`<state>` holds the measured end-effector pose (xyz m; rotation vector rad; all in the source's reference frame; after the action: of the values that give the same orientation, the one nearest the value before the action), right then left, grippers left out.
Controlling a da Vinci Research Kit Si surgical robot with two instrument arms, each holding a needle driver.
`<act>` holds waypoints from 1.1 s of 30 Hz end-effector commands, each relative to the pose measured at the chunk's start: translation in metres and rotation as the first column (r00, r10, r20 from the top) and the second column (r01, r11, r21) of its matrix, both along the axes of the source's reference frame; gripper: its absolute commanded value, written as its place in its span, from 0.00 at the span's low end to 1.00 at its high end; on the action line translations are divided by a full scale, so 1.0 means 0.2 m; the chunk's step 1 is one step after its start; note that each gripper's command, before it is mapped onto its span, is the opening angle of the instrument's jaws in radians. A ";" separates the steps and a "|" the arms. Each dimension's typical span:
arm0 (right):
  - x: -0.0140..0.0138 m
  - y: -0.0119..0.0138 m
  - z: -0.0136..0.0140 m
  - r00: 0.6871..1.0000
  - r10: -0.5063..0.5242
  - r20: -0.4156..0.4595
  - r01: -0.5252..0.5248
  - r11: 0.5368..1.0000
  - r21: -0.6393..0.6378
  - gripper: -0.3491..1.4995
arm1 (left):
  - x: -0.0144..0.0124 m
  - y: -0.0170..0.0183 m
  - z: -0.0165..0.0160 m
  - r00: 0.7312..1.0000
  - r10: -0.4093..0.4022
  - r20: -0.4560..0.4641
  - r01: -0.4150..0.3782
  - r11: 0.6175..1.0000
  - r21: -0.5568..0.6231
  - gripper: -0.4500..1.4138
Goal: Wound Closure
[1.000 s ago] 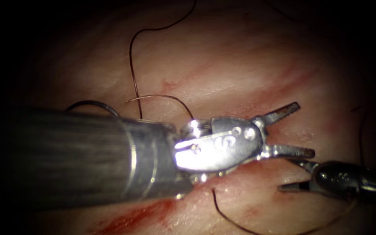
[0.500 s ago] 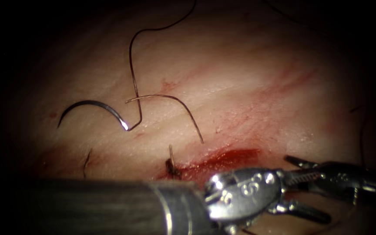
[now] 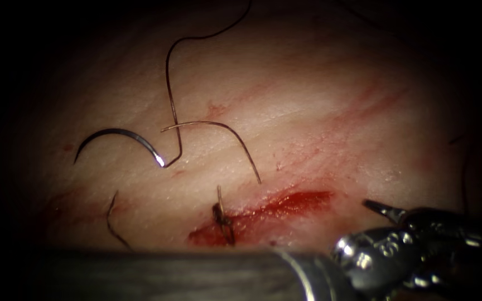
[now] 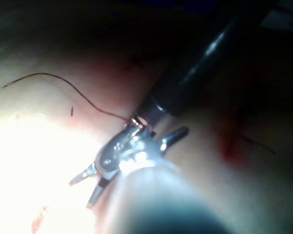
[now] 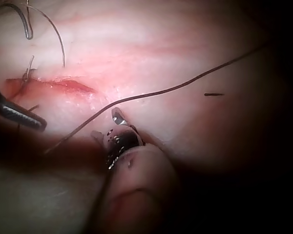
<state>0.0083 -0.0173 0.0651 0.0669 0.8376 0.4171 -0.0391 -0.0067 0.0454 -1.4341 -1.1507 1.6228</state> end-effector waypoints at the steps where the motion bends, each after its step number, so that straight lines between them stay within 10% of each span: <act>1: 0.004 -0.003 0.003 1.000 -0.001 -0.004 0.001 1.000 0.003 0.96 | -0.004 -0.002 0.003 1.000 0.004 0.003 -0.004 1.000 -0.002 0.66; 29: 0.006 -0.004 0.002 1.000 0.003 -0.001 -0.003 1.000 0.003 0.96 | -0.017 -0.007 0.032 0.999 -0.029 -0.041 0.027 0.999 -0.047 0.66; 33: 0.006 -0.004 0.002 1.000 0.003 -0.001 -0.003 1.000 0.003 0.96 | -0.018 -0.006 0.030 0.999 -0.020 -0.031 0.019 0.999 -0.044 0.35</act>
<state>0.0088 -0.0175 0.0649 0.0649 0.8355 0.4207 -0.0422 -0.0075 0.0510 -1.4432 -1.0912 1.6586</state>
